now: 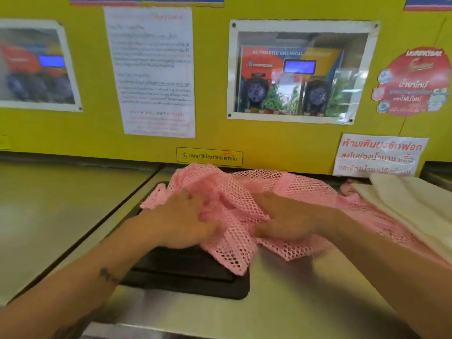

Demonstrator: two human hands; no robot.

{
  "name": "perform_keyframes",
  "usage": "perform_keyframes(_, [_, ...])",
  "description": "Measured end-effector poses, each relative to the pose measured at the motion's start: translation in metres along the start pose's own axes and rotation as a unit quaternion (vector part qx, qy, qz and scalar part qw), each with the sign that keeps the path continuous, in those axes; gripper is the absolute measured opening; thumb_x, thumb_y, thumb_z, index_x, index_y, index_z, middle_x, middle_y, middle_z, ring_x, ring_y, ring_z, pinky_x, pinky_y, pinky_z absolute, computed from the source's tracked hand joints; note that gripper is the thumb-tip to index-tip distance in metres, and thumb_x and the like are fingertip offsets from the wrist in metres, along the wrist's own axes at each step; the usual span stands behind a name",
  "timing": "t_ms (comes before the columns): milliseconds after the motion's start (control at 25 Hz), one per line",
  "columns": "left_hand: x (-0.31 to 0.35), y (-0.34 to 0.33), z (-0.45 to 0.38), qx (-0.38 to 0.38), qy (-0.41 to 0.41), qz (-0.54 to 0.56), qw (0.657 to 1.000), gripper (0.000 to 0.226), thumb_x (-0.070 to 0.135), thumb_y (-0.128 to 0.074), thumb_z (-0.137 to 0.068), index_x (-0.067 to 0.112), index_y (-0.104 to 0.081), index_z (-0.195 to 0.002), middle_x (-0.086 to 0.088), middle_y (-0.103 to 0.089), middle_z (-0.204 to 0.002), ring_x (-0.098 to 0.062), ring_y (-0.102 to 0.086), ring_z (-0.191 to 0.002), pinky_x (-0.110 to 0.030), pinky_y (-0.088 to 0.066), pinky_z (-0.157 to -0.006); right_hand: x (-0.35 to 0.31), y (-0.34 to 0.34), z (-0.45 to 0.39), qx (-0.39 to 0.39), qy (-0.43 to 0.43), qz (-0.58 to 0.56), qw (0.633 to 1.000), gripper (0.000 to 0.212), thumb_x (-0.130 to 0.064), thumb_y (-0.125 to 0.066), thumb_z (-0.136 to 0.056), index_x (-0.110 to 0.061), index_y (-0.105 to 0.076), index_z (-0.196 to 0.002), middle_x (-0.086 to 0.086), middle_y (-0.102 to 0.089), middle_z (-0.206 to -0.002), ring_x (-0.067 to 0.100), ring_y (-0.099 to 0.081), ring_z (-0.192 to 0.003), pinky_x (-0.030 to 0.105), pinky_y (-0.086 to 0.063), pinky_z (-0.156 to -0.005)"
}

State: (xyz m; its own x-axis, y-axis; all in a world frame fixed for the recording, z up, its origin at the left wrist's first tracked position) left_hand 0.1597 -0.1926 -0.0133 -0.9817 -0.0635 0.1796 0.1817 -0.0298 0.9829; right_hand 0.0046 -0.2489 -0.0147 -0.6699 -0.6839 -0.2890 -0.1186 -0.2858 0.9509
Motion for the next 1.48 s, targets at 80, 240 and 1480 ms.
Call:
perform_keyframes(80, [-0.015,-0.016,-0.005,-0.08,-0.034,-0.048,0.995,0.085,0.072,-0.04,-0.077,0.046,-0.006,-0.151,0.002,-0.006,-0.164,-0.028,-0.012,-0.149,-0.051,-0.017,-0.119,0.004,0.017,-0.003,0.027,-0.004,-0.021,0.999,0.087,-0.028,-0.066,-0.088,-0.036,-0.009,-0.153,-0.013,-0.019,-0.158,0.015,-0.022,-0.144,0.027,-0.02,-0.11])
perform_keyframes(240, [-0.078,0.028,0.003,-0.03,-0.055,0.012,0.998,0.057,0.016,-0.054,-0.079,0.058,-0.057,-0.117,0.002,-0.053,-0.143,-0.011,-0.054,-0.117,-0.032,-0.043,-0.101,0.045,0.044,0.005,0.051,-0.094,0.069,0.992,0.096,-0.008,-0.064,-0.078,-0.032,-0.009,-0.153,-0.004,-0.018,-0.16,0.022,-0.028,-0.143,0.03,-0.029,-0.108])
perform_keyframes(1480, [0.014,0.052,0.092,-0.23,-0.222,0.165,0.933,0.019,0.032,-0.06,-0.09,0.031,-0.075,-0.102,0.013,-0.076,-0.087,-0.002,-0.068,-0.087,-0.019,-0.048,-0.083,-0.058,0.029,0.056,-0.066,0.111,-0.425,0.896,0.037,-0.031,-0.067,-0.087,-0.014,-0.066,-0.12,0.011,-0.074,-0.095,0.02,-0.066,-0.079,0.03,-0.051,-0.072])
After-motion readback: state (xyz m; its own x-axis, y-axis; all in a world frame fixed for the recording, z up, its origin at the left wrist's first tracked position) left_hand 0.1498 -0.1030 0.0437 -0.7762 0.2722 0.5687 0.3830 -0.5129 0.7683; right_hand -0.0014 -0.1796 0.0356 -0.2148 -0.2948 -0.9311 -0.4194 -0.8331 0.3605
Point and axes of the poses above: each hand's wrist, its own z-axis away from the middle knuckle, its own y-axis out of the back of the hand, x = y × z, the point moved 10 cm from there along -z, towards the middle knuckle
